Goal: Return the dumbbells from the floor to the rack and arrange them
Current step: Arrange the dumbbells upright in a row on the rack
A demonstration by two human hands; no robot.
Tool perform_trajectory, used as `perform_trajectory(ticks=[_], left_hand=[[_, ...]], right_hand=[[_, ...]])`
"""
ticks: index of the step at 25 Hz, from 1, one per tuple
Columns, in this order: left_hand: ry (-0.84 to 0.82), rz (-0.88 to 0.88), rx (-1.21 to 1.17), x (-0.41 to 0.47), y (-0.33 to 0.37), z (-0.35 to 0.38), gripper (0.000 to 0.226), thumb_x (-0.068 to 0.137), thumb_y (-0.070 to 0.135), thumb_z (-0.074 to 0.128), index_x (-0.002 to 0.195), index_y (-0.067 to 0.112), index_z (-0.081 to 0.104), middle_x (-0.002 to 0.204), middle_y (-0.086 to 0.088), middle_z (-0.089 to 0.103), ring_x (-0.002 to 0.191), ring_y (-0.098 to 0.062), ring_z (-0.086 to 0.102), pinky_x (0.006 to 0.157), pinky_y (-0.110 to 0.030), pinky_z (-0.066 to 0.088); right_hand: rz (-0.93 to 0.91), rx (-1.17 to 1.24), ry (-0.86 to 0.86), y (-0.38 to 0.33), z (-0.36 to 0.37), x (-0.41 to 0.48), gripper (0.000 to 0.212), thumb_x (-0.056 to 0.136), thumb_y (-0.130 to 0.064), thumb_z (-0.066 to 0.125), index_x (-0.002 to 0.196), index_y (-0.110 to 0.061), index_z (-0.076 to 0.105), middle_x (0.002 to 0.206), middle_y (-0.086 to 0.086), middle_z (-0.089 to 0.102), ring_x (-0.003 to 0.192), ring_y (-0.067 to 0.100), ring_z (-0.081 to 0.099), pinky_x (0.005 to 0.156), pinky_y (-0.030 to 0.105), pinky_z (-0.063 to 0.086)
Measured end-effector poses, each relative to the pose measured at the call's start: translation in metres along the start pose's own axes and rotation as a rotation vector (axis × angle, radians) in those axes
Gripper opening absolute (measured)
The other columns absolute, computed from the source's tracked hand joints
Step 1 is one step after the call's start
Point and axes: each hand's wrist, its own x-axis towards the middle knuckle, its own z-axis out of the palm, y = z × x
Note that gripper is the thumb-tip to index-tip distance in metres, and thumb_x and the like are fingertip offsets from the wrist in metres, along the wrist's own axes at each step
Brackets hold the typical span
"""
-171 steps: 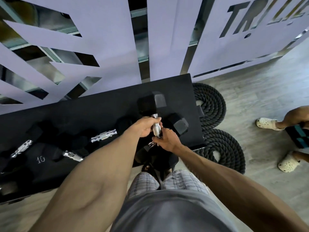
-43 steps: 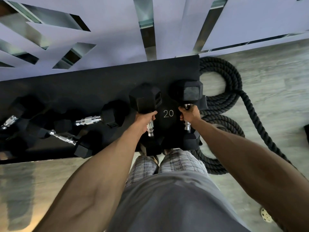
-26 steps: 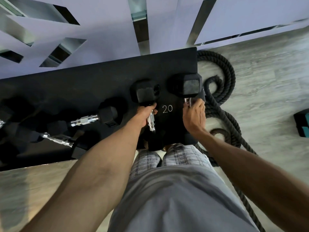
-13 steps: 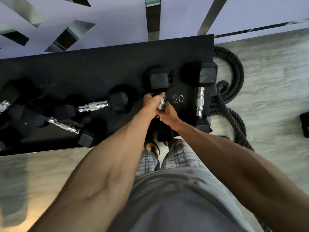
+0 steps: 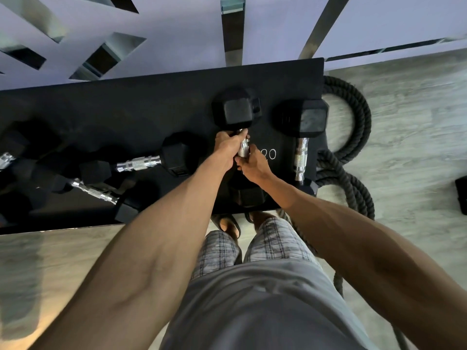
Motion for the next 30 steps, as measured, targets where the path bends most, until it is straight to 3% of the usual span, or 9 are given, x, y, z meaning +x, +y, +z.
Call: perform_trajectory(ticks=[6, 9, 11, 13, 16, 20, 23, 27, 30], left_hand=[[-0.024, -0.055, 0.011, -0.013, -0.027, -0.001, 0.010, 0.088, 0.023, 0.071, 0.084, 0.014, 0.071, 0.099, -0.007, 0.075, 0.093, -0.022, 0.072, 0.085, -0.034, 0.058], [-0.012, -0.041, 0.054, -0.016, -0.029, 0.001, 0.020, 0.089, 0.028, 0.069, 0.096, 0.010, 0.070, 0.102, -0.006, 0.073, 0.097, -0.022, 0.070, 0.084, -0.033, 0.057], [0.030, -0.012, 0.309, -0.021, -0.023, 0.003, 0.031, 0.092, 0.034, 0.064, 0.104, 0.006, 0.065, 0.102, -0.005, 0.069, 0.094, -0.021, 0.066, 0.081, -0.031, 0.053], [0.104, 0.013, 0.646, -0.036, -0.013, 0.010, 0.022, 0.095, 0.027, 0.058, 0.096, 0.006, 0.062, 0.097, -0.009, 0.068, 0.086, -0.025, 0.069, 0.077, -0.034, 0.058], [0.012, -0.046, 0.833, -0.058, 0.002, 0.030, 0.021, 0.094, 0.007, 0.048, 0.087, -0.006, 0.062, 0.082, -0.020, 0.071, 0.068, -0.035, 0.073, 0.063, -0.045, 0.063], [-0.181, 0.013, 0.690, -0.064, 0.005, 0.068, 0.022, 0.094, 0.018, 0.053, 0.092, 0.000, 0.065, 0.094, -0.014, 0.073, 0.086, -0.026, 0.072, 0.085, -0.040, 0.060], [-0.235, 0.064, 0.462, -0.057, -0.004, 0.096, 0.017, 0.089, 0.029, 0.065, 0.078, 0.016, 0.062, 0.099, -0.005, 0.068, 0.098, -0.020, 0.064, 0.096, -0.038, 0.050], [-0.183, 0.036, 0.143, -0.031, -0.022, 0.124, 0.020, 0.069, 0.033, 0.078, 0.082, 0.019, 0.074, 0.102, -0.006, 0.075, 0.104, -0.023, 0.068, 0.102, -0.041, 0.049], [-0.137, 0.001, -0.043, -0.033, -0.021, 0.139, 0.005, 0.081, 0.013, 0.074, 0.078, 0.013, 0.070, 0.095, -0.013, 0.071, 0.097, -0.027, 0.067, 0.098, -0.041, 0.053]], right_hand=[[0.020, -0.021, -0.023, 0.024, 0.010, -0.016, 0.037, 0.091, -0.019, 0.063, 0.122, -0.008, 0.046, 0.111, 0.013, 0.067, 0.095, 0.030, 0.069, 0.086, 0.049, 0.056], [0.009, -0.061, -0.041, 0.023, 0.005, -0.023, 0.036, 0.092, -0.020, 0.063, 0.121, -0.005, 0.049, 0.110, 0.012, 0.068, 0.093, 0.026, 0.068, 0.075, 0.033, 0.055], [-0.021, -0.172, -0.071, 0.016, -0.006, -0.025, 0.037, 0.093, -0.025, 0.062, 0.121, -0.002, 0.052, 0.109, 0.012, 0.067, 0.095, 0.024, 0.065, 0.070, 0.026, 0.044], [-0.067, -0.298, -0.046, 0.013, -0.024, -0.030, 0.034, 0.093, -0.031, 0.061, 0.114, -0.004, 0.060, 0.102, 0.009, 0.069, 0.096, 0.026, 0.066, 0.071, 0.027, 0.040], [-0.091, -0.362, 0.180, 0.014, -0.062, -0.043, 0.026, 0.094, -0.029, 0.056, 0.100, -0.006, 0.067, 0.093, 0.010, 0.072, 0.092, 0.031, 0.068, 0.067, 0.025, 0.041], [-0.018, -0.334, 0.453, 0.031, -0.107, -0.062, 0.030, 0.091, -0.039, 0.056, 0.098, -0.010, 0.062, 0.093, 0.011, 0.072, 0.090, 0.032, 0.067, 0.071, 0.034, 0.050], [0.003, -0.287, 0.528, 0.057, -0.122, -0.064, 0.042, 0.088, -0.044, 0.061, 0.105, -0.007, 0.051, 0.108, 0.014, 0.062, 0.101, 0.032, 0.060, 0.079, 0.040, 0.047], [0.027, -0.052, 0.215, 0.081, -0.119, -0.046, 0.054, 0.085, -0.033, 0.072, 0.122, -0.003, 0.045, 0.112, 0.010, 0.060, 0.105, 0.028, 0.060, 0.091, 0.042, 0.049], [0.001, -0.010, 0.181, 0.089, -0.121, -0.029, 0.040, 0.087, -0.023, 0.069, 0.118, -0.003, 0.054, 0.096, 0.008, 0.066, 0.084, 0.024, 0.067, 0.082, 0.044, 0.054]])
